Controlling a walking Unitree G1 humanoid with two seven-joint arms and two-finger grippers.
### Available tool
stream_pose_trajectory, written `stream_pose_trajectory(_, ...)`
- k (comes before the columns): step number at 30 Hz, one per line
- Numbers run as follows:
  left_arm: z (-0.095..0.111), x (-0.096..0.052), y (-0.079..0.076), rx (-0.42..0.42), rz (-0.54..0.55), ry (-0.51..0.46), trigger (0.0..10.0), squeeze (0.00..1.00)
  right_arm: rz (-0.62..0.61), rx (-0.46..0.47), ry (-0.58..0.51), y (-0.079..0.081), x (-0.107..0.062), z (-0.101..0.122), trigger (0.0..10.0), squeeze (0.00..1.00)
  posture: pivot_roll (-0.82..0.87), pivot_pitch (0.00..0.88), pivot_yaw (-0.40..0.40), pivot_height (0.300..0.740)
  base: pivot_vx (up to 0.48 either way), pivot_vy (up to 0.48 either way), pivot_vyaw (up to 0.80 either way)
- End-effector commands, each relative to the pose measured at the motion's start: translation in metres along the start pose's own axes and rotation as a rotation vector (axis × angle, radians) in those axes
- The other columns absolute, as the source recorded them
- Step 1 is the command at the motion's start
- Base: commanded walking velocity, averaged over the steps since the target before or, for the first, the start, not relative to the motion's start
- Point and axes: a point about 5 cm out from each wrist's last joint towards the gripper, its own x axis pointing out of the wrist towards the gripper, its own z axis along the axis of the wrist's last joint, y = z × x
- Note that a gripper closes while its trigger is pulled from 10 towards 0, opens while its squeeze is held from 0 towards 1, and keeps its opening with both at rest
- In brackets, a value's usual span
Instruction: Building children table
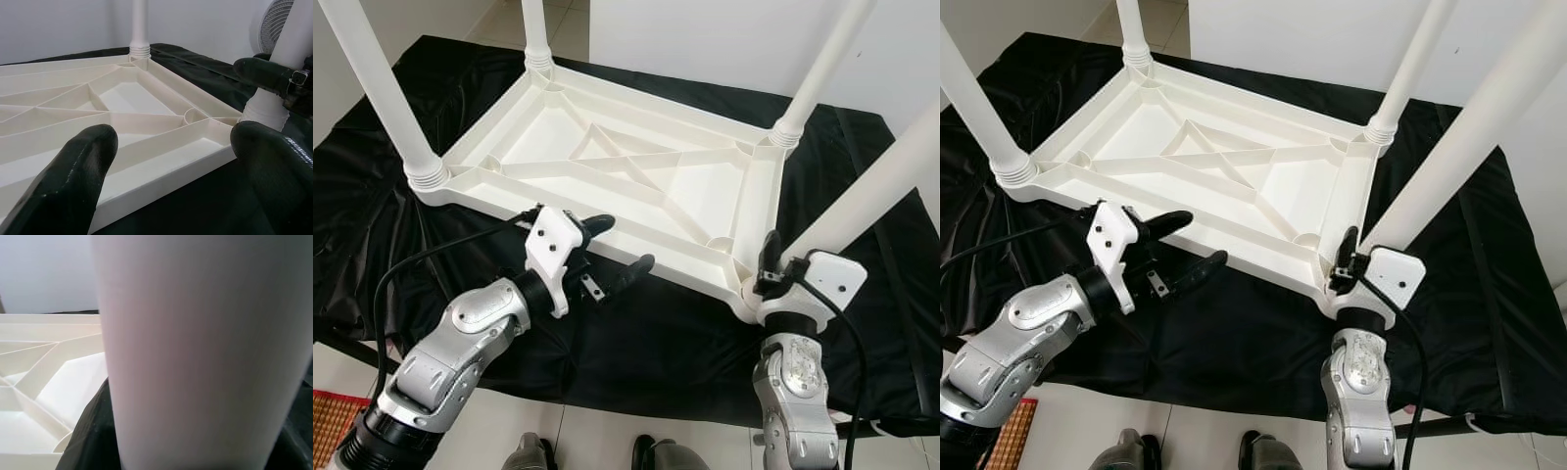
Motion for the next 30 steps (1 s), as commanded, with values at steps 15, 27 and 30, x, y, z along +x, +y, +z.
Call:
stream_pose_trajectory(15, 0.0013, 0.0005, -0.0096, 0.007, -0.133, -0.001, 10.0, 0.0, -0.1, -0.031, 0.153, -0.0162, -0.0076, -0.0281, 10.0, 0.0, 0.03, 0.177, -0.038, 0.74, 0.0, 0.0, 0.0)
stream_pose_trajectory(27, 0.0014, 0.0007, -0.0096, 0.008, -0.133, -0.001, 10.0, 0.0, -0.055, -0.04, 0.111, -0.0147, -0.004, -0.0231, 10.0, 0.0, 0.03, 0.175, -0.04, 0.74, 0.0, 0.0, 0.0)
stream_pose_trajectory(30, 0.0013, 0.0011, -0.0094, 0.007, -0.133, -0.002, 10.0, 0.0, -0.041, -0.035, 0.099, -0.0159, -0.0019, -0.0211, 10.0, 0.31, 0.03, 0.177, -0.039, 0.74, 0.0, 0.0, 0.0)
